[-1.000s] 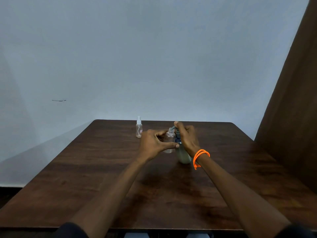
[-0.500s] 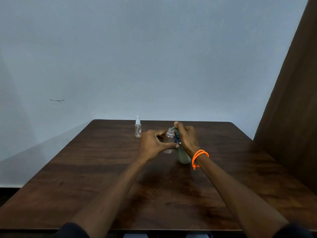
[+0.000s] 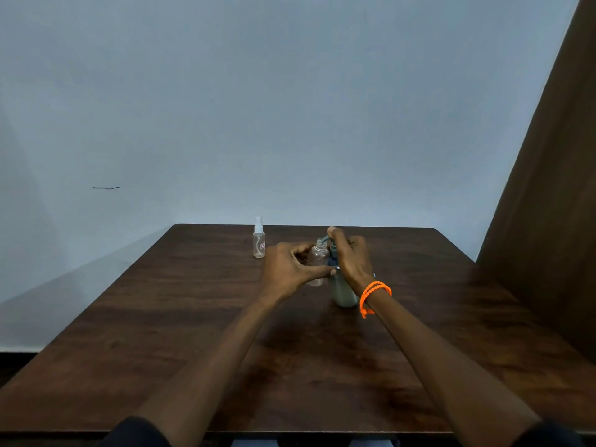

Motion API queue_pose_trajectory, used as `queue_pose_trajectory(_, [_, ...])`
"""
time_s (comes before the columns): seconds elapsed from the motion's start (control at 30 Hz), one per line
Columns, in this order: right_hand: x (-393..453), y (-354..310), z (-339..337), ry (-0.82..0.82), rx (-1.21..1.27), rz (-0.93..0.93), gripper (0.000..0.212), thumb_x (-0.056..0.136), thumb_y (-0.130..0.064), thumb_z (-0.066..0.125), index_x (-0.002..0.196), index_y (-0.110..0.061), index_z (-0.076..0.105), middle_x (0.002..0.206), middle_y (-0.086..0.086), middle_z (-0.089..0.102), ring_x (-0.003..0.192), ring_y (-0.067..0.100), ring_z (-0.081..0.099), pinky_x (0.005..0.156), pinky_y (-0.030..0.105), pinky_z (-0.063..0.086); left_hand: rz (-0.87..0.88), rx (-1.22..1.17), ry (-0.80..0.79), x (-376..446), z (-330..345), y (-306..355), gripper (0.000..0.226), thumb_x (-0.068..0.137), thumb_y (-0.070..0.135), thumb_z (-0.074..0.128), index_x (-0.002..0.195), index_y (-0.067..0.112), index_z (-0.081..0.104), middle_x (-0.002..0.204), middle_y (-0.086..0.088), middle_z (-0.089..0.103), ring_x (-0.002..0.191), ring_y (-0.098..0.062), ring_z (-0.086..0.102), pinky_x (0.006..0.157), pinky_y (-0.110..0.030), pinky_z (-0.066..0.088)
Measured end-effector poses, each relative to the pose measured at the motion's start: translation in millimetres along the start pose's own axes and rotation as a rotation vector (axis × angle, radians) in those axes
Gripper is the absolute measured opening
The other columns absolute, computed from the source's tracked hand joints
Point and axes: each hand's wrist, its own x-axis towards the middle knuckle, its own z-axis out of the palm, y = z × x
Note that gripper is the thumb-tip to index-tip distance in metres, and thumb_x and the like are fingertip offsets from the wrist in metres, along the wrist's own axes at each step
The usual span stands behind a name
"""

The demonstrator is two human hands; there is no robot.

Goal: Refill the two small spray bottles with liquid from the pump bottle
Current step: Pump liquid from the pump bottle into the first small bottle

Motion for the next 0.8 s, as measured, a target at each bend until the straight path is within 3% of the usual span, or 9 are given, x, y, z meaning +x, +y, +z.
queue_pose_trajectory(0.1, [1.8, 3.4, 0.1, -0.008, 0.018, 0.012, 0.078, 0.090, -0.060, 0.061, 0.069, 0.015, 0.061, 0.066, 0.028, 0.066, 0.057, 0.028, 0.069, 0.064, 0.045, 0.063, 0.003, -0.003, 0.007, 0.6, 1.7, 0.5, 0.043, 0.065, 0.032, 0.104, 0.104, 0.027, 0.087, 0.084, 0.011, 0.083, 0.076, -0.018, 0.080, 0.069, -0.050, 0.065])
queue_pose_trajectory(0.2, [2.8, 3.7, 0.1, -0.019, 0.039, 0.034, 0.074, 0.085, -0.059, 0.060, 0.070, 0.013, 0.064, 0.067, 0.025, 0.069, 0.065, 0.038, 0.071, 0.066, 0.061, 0.060, 0.019, 0.025, 0.005, -0.3, 1.4, 1.3, 0.043, 0.065, 0.033, 0.104, 0.104, 0.027, 0.087, 0.081, 0.013, 0.082, 0.071, -0.012, 0.078, 0.064, -0.043, 0.064])
queue_pose_trajectory(0.3, [0.3, 2.7, 0.2, -0.018, 0.024, 0.032, 0.074, 0.089, -0.062, 0.061, 0.068, 0.008, 0.069, 0.062, 0.017, 0.071, 0.066, 0.034, 0.074, 0.067, 0.054, 0.063, 0.021, 0.012, 0.008, -1.4, 0.6, 2.7, 0.043, 0.066, 0.030, 0.103, 0.105, 0.024, 0.087, 0.083, 0.014, 0.082, 0.075, -0.009, 0.079, 0.067, -0.040, 0.065])
queue_pose_trajectory(0.4, [0.9, 3.0, 0.7, -0.001, 0.012, 0.028, 0.074, 0.085, -0.063, 0.060, 0.066, 0.008, 0.067, 0.064, 0.021, 0.070, 0.070, 0.042, 0.072, 0.067, 0.059, 0.060, 0.018, 0.020, 0.000, -0.6, 0.9, 2.5, 0.040, 0.067, 0.028, 0.103, 0.103, 0.024, 0.087, 0.072, 0.021, 0.077, 0.063, 0.001, 0.070, 0.060, -0.031, 0.058])
queue_pose_trajectory(0.57, [-2.8, -0.8, 1.0, -0.010, -0.021, 0.014, 0.073, 0.087, -0.065, 0.060, 0.058, 0.001, 0.067, 0.053, 0.008, 0.068, 0.063, 0.032, 0.073, 0.068, 0.054, 0.062, 0.003, 0.024, -0.015, 2.3, -1.1, -2.3, 0.046, 0.065, 0.045, 0.101, 0.106, 0.029, 0.086, 0.086, 0.010, 0.083, 0.080, -0.017, 0.081, 0.070, -0.051, 0.065])
queue_pose_trajectory(0.67, [-3.0, -0.7, 0.9, 0.007, -0.023, -0.003, 0.062, 0.091, -0.052, 0.061, 0.048, -0.007, 0.058, 0.046, 0.003, 0.060, 0.056, 0.029, 0.066, 0.065, 0.056, 0.059, 0.011, 0.046, -0.019, 3.2, -1.3, -2.7, 0.047, 0.063, 0.050, 0.099, 0.105, 0.031, 0.085, 0.085, 0.005, 0.083, 0.079, -0.026, 0.080, 0.069, -0.055, 0.063])
queue_pose_trajectory(0.73, [-4.1, -2.3, 0.5, 0.013, -0.020, -0.007, 0.061, 0.095, -0.046, 0.061, 0.050, -0.005, 0.058, 0.047, 0.006, 0.061, 0.054, 0.026, 0.066, 0.064, 0.053, 0.059, 0.019, 0.047, -0.020, 1.7, -2.2, -0.5, 0.045, 0.065, 0.043, 0.101, 0.105, 0.029, 0.086, 0.086, 0.006, 0.083, 0.079, -0.023, 0.080, 0.069, -0.054, 0.063])
queue_pose_trajectory(0.8, [-5.3, -2.6, 1.3, 0.010, -0.016, -0.008, 0.069, 0.096, -0.052, 0.062, 0.062, 0.008, 0.063, 0.057, 0.020, 0.066, 0.056, 0.025, 0.071, 0.061, 0.045, 0.059, 0.015, 0.041, -0.009, 0.5, -2.7, 0.0, 0.043, 0.067, 0.036, 0.102, 0.105, 0.026, 0.087, 0.085, 0.010, 0.083, 0.078, -0.013, 0.080, 0.069, -0.048, 0.064])
